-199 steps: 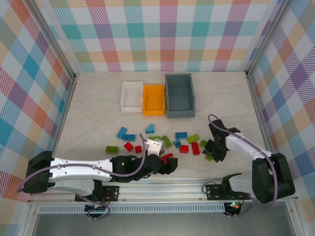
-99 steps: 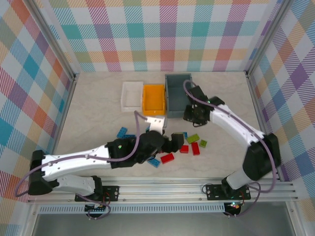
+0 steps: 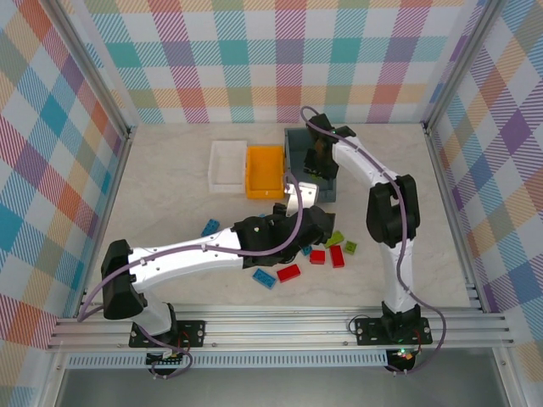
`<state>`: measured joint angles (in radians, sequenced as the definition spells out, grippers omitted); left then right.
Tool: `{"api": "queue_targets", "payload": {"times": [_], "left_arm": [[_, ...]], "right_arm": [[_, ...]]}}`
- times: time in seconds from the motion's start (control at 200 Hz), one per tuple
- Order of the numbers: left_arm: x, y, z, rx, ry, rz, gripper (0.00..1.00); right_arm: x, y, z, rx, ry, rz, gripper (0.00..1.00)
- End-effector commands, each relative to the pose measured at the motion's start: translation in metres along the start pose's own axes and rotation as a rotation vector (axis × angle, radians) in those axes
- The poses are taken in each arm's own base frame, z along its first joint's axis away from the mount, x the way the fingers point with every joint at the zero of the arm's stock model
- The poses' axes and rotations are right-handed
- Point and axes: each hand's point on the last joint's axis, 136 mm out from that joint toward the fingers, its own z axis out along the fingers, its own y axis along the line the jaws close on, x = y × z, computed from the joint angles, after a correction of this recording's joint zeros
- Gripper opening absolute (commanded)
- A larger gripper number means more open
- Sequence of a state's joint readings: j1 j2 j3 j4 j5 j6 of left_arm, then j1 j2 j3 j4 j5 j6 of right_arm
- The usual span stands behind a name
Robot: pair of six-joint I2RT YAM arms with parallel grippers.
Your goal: Sort the legos into containers by color
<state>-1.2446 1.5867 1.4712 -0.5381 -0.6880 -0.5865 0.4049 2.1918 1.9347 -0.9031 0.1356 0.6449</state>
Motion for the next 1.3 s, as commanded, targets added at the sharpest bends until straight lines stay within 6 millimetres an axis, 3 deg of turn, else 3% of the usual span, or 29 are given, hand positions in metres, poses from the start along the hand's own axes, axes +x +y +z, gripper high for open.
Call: {"api": "queue_targets", "payload": {"times": [0.0, 0.095, 0.235, 0.325, 0.45, 0.535, 0.64, 0.785, 0.875, 1.025, 1.3], "left_arm": [[-0.002, 0.025, -0.008, -0.062, -0.006, -0.013, 0.88], [0.006, 0.043, -0.010, -0.091, 0.017, -0.039, 0.87], [0.018, 0.085, -0.013, -0.168, 0.082, -0.088, 0.85], [0.027, 0.129, -0.015, -0.258, 0.133, -0.137, 0.84], [0.057, 0.201, -0.007, -0.364, 0.303, -0.260, 0.81], [0.078, 0.240, 0.000, -0.411, 0.389, -0.308, 0.80], [0.099, 0.271, 0.014, -0.445, 0.482, -0.321, 0.81], [0.126, 0.298, 0.039, -0.455, 0.613, -0.321, 0.84], [0.137, 0.306, 0.054, -0.449, 0.661, -0.306, 0.85], [0.148, 0.318, 0.072, -0.461, 0.704, -0.288, 0.85], [0.165, 0.333, 0.095, -0.467, 0.753, -0.286, 0.75]], "right_arm": [[0.004, 0.004, -0.006, -0.005, 0.031, -0.012, 0.45], [-0.001, 0.012, -0.016, -0.033, 0.010, -0.034, 0.49], [-0.010, 0.029, -0.054, -0.087, -0.058, -0.075, 0.55], [-0.013, 0.038, -0.090, -0.114, -0.127, -0.097, 0.54], [0.000, 0.047, -0.146, -0.159, -0.265, -0.161, 0.54], [0.035, 0.066, -0.172, -0.255, -0.335, -0.275, 0.56], [0.106, 0.096, -0.183, -0.482, -0.321, -0.443, 0.61], [0.206, 0.114, -0.189, -0.770, -0.230, -0.588, 0.65], [0.249, 0.117, -0.191, -0.836, -0.178, -0.632, 0.67], [0.284, 0.118, -0.182, -0.832, -0.105, -0.645, 0.66], [0.300, 0.125, -0.174, -0.820, -0.062, -0.651, 0.64]]}}
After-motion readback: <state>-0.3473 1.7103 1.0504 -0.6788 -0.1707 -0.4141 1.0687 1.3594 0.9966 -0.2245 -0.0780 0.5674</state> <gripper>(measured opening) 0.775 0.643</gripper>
